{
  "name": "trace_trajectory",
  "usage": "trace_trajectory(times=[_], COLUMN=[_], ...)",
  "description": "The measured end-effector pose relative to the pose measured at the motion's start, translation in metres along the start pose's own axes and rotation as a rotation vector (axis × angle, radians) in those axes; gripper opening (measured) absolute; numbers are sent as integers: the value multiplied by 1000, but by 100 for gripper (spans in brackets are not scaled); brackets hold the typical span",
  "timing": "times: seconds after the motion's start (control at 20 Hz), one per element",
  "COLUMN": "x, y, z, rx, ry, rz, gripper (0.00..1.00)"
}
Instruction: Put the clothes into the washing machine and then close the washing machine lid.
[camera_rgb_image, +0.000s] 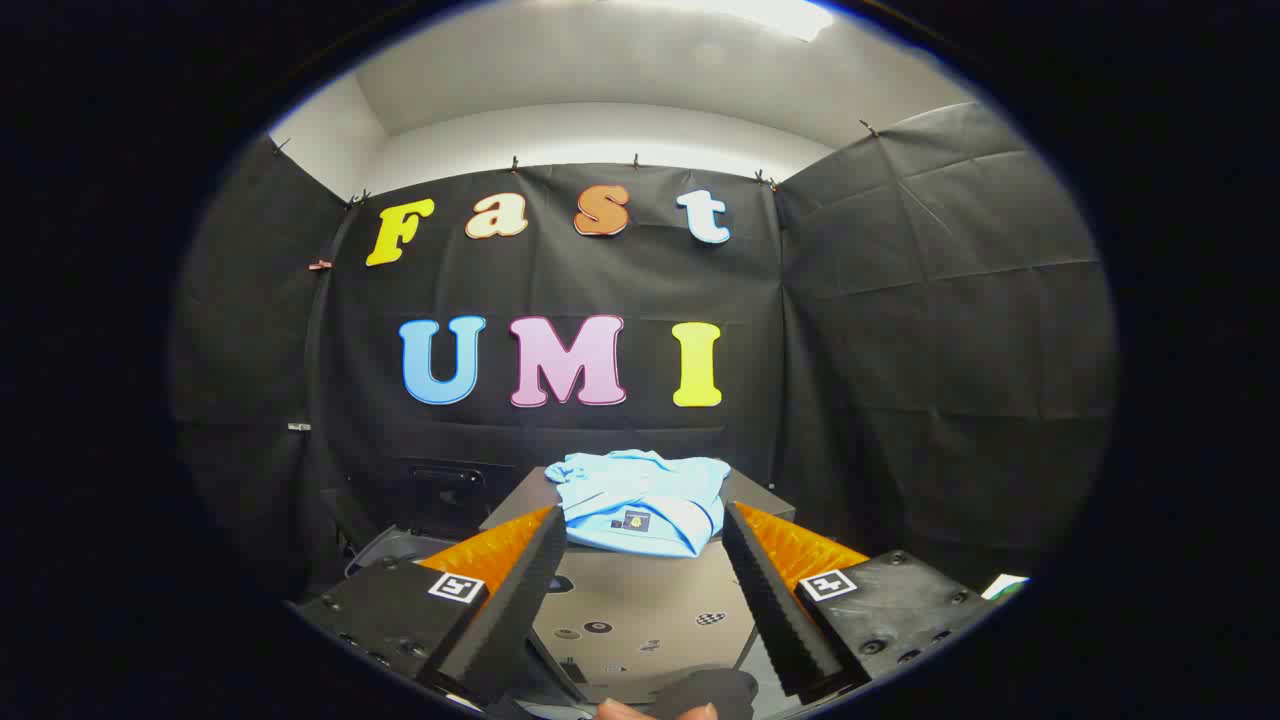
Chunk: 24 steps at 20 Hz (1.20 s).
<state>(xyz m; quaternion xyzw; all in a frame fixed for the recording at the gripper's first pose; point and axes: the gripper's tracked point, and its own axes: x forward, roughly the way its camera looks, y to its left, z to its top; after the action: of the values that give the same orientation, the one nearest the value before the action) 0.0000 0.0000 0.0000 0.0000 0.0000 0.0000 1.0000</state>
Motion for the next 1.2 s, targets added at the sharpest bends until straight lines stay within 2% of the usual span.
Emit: trace_trajectory(times=[0.65,1.2], x=[2,6], y=[26,31], z=[1,-4], rx=[-11,-11], ry=[-5,8], rz=[63,72], gripper=[98,98])
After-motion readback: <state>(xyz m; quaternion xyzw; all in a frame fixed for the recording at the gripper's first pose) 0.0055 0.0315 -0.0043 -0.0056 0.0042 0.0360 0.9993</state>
